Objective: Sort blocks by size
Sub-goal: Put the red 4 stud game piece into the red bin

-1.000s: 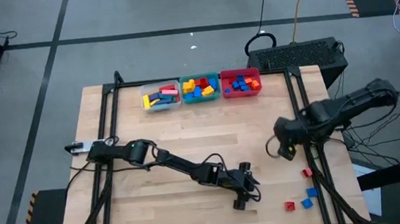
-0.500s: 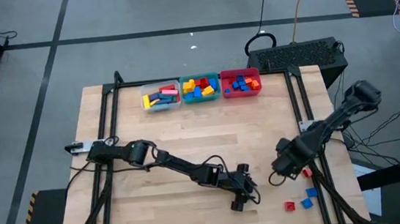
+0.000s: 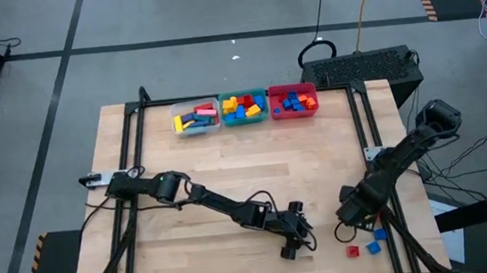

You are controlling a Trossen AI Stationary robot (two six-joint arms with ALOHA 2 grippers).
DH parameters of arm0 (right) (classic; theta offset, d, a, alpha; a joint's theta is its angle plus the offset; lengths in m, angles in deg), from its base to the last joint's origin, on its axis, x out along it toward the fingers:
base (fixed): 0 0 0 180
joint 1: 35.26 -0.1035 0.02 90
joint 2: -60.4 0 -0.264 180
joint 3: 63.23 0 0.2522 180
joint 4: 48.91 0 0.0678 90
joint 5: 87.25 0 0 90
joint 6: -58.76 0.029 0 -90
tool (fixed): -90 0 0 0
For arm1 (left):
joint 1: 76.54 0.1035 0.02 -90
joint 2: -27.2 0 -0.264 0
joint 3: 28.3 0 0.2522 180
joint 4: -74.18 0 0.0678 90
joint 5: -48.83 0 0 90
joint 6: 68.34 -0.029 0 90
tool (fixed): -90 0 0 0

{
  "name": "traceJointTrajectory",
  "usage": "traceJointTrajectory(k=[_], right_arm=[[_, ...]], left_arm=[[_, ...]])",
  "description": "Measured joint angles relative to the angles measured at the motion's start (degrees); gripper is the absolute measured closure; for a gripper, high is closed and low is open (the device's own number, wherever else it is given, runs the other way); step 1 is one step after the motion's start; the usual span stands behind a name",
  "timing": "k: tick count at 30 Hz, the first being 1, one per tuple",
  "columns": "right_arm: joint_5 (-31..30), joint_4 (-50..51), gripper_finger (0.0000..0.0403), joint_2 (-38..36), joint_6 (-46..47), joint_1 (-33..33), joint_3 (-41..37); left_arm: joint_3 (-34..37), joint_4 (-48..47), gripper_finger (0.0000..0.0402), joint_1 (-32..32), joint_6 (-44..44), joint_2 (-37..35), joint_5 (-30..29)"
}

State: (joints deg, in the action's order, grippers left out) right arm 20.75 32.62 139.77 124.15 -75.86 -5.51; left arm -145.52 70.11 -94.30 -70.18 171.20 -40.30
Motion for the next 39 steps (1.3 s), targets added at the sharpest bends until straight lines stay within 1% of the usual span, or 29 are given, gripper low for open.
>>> traceJointTrajectory(k=[4, 8, 11, 17, 26, 29, 32, 34, 36, 37, 39], right_arm=[[0.5, -1.2, 0.0151, 0.4, -2.1, -2.6, 0.0], [0.9, -1.4, 0.0151, 3.1, -2.5, -4.2, 0.0], [1.8, -1.5, 0.0151, 6.3, -3.9, -4.7, 0.0], [3.4, -2.1, 0.0151, 11.7, -9.5, -5.3, 0.0], [3.3, -2.2, 0.0156, 16.3, -15.5, -5.3, 0.0], [3.2, -2.3, 0.018, 16.8, -15.6, -5.3, 0.0], [3.1, -2.4, 0.022, 16.9, -15.5, -5.3, 0.0], [3.2, -2.8, 0.0249, 16.9, -15.5, -5.3, 0.0], [3.5, -3.5, 0.0275, 16.9, -15.5, -5.3, 0.0], [3.4, -3.7, 0.0283, 16.9, -15.3, -5.2, 0.1], [2.8, -3.9, 0.0285, 16.9, -15.3, -4.9, 0.7]], left_arm=[[0.0, 0.0, 0.0173, 0.0, 0.0, 0.0, 0.0], [0.0, 0.0, 0.0173, 0.0, 0.0, 0.0, 0.0], [0.0, 0.0, 0.0173, 0.0, 0.0, 0.0, 0.0], [0.0, 0.0, 0.0173, 0.0, 0.0, 0.0, 0.0], [0.0, -0.2, 0.0173, 0.0, 0.0, 0.0, 0.0], [0.0, -0.2, 0.0173, 0.0, 0.0, 0.0, 0.0], [0.0, -1.5, 0.0173, 0.1, 0.4, -0.5, -1.0], [0.1, -3.8, 0.0173, 0.5, 2.6, -2.0, -2.8], [0.1, -6.3, 0.0173, 1.3, 4.6, -4.3, -3.1], [0.0, -8.3, 0.0173, 1.6, 4.9, -5.8, -3.3], [0.0, -12.0, 0.0173, 2.0, 4.4, -7.9, -4.3]])
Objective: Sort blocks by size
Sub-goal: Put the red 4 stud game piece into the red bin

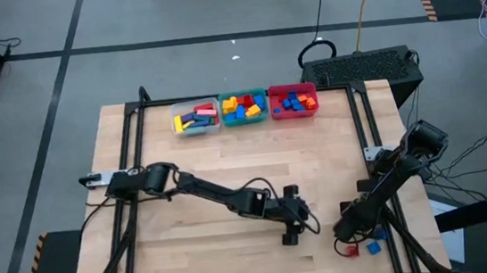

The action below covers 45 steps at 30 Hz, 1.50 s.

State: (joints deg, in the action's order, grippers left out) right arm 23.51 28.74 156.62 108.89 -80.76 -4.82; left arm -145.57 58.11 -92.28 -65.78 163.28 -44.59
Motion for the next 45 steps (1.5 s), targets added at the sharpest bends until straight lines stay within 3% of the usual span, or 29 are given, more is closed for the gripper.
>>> traceJointTrajectory(k=[8, 15, 21, 25, 31, 41, 45], right_arm=[[-9.9, -0.2, 0.0279, -0.7, -2.0, 4.2, 4.1], [-23.4, -1.3, 0.028, -5.4, -4.6, 12.1, 5.2], [-35.8, -2.2, 0.028, -11.8, -7.2, 22.6, 5.2], [-40.4, -5.9, 0.028, -16.0, -12.0, 30.4, 5.2], [-41.9, -16.4, 0.028, -19.2, -24.6, 44.2, 5.2], [-41.2, -34.3, 0.028, -18.0, -41.8, 67.6, 5.2], [-36.9, -38.2, 0.028, -16.3, -44.7, 75.4, 5.2]], left_arm=[[0.1, -9.8, 0.0173, -2.9, -6.1, -4.3, -13.2], [0.1, -12.8, 0.0173, -4.8, -6.1, -5.2, -13.8], [0.1, -15.8, 0.0173, -5.6, -6.0, -5.7, -14.7], [0.4, -16.7, 0.0173, -5.7, -5.9, -6.2, -16.4], [4.4, -12.6, 0.0173, -5.7, -4.5, -6.9, -16.3], [8.9, -9.8, 0.0173, -5.5, -1.5, -6.9, -16.2], [11.3, -7.3, 0.0173, -4.8, -1.0, -6.9, -15.4]])
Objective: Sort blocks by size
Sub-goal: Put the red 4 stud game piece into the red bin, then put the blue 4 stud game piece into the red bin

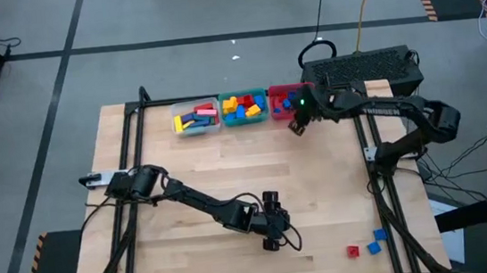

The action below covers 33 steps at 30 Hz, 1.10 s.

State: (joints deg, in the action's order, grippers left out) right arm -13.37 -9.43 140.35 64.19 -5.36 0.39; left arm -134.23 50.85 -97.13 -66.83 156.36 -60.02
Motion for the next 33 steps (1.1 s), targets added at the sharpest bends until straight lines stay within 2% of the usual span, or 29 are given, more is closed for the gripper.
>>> traceJointTrajectory(k=[6, 12, 20, 23, 26, 30, 33], right_arm=[[1.4, -3.7, 0.0275, 3.9, -2.5, 7.3, 0.0], [1.5, -5.0, 0.0258, 6.1, -2.6, 10.0, 0.0], [1.3, -4.0, 0.0169, 5.3, 0.0, 10.6, 0.4], [1.5, -0.6, 0.0137, 4.7, 0.2, 10.3, 2.1], [3.3, 8.2, 0.0121, 3.8, 2.4, 9.5, 5.4], [7.2, 19.3, 0.0124, 2.7, 7.2, 5.5, 8.0], [7.3, 26.4, 0.0136, 1.8, 9.9, 0.4, 8.0]], left_arm=[[2.3, 2.0, 0.0173, 1.1, 2.3, 0.0, 0.7], [3.5, 3.1, 0.0173, 1.6, 2.7, 0.0, 2.0], [3.5, 3.2, 0.0173, 1.7, 2.7, 0.0, 2.1], [3.5, 3.2, 0.0173, 1.7, 2.7, 0.0, 2.1], [3.5, 3.1, 0.0173, 1.7, 2.7, 0.0, 2.1], [3.5, 3.0, 0.0173, 1.7, 2.7, 0.0, 2.1], [3.5, 2.8, 0.0173, 1.7, 2.8, 0.0, 2.1]])
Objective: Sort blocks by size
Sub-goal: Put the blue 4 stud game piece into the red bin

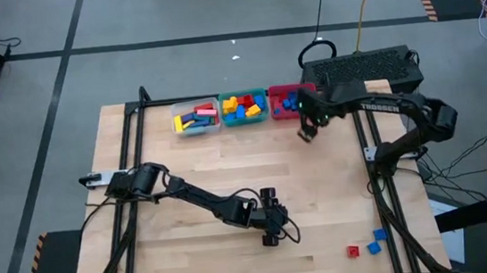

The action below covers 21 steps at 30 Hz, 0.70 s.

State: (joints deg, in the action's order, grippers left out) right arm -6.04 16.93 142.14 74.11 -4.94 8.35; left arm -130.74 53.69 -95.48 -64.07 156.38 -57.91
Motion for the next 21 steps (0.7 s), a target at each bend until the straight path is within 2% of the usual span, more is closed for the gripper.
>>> traceJointTrajectory(k=[7, 13, 21], right_arm=[[0.0, 17.2, 0.0158, -0.7, 10.7, -15.3, 0.0], [0.6, 20.7, 0.0161, -0.7, 20.1, -28.6, 0.0], [2.6, 21.7, 0.0161, -0.7, 28.0, -44.6, 0.0]], left_arm=[[0.0, 0.0, 0.0173, -0.8, 0.1, 0.0, -0.1], [0.7, -0.1, 0.0173, -1.1, -0.1, 0.0, -1.3], [2.4, 0.7, 0.0173, -1.1, 1.4, 0.0, -2.8]])
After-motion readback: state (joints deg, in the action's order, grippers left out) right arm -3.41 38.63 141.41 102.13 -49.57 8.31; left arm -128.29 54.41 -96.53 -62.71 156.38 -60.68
